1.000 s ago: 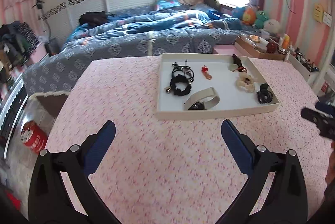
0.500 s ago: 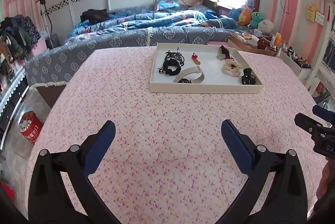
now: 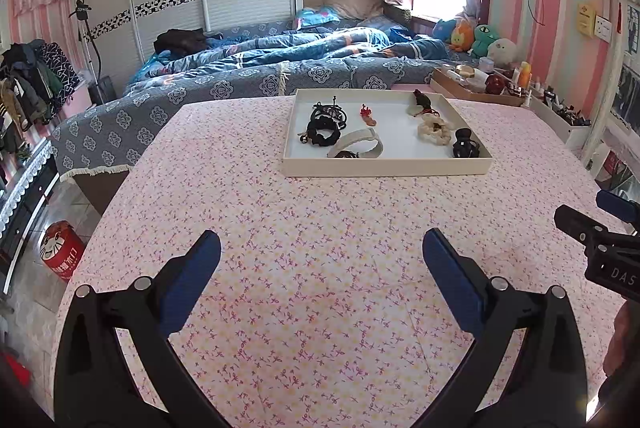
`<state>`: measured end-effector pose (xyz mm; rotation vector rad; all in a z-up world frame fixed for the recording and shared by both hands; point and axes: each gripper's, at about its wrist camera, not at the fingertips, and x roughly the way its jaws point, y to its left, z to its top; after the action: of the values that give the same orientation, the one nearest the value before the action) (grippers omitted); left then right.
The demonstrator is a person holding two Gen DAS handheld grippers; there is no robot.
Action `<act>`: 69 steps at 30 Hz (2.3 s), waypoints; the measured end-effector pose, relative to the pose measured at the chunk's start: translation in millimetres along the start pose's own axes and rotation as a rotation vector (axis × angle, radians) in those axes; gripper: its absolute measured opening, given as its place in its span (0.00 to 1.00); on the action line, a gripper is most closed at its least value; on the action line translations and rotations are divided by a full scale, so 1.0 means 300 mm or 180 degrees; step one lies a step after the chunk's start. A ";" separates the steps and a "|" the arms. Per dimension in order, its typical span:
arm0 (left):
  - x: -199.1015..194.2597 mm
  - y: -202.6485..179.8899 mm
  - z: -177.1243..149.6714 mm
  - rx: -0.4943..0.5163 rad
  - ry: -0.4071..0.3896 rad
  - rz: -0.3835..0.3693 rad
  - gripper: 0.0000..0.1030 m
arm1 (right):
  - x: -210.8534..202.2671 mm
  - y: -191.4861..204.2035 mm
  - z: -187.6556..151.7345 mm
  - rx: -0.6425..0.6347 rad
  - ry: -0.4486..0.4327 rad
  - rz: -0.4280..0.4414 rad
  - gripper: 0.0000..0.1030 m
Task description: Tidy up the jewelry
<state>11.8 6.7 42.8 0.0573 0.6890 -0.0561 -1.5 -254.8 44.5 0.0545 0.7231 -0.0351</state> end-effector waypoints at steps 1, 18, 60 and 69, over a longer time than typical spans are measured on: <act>-0.001 0.001 -0.001 -0.0003 0.0002 -0.0005 0.97 | 0.000 -0.002 0.000 0.0008 0.0008 0.0004 0.90; -0.003 -0.011 -0.001 0.0024 -0.0011 -0.0019 0.97 | -0.009 0.006 -0.013 -0.0017 0.0010 -0.0043 0.90; 0.007 -0.013 0.003 0.0070 -0.0089 0.0040 0.97 | 0.003 0.003 0.004 -0.0007 -0.0004 -0.0114 0.90; 0.019 -0.018 0.000 0.0097 -0.0032 0.0019 0.97 | 0.006 0.000 0.005 -0.0009 0.0011 -0.0114 0.90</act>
<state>15.7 1.1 38.9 0.0882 0.6780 -0.0611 0.7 -255.0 44.4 0.0390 0.7276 -0.0684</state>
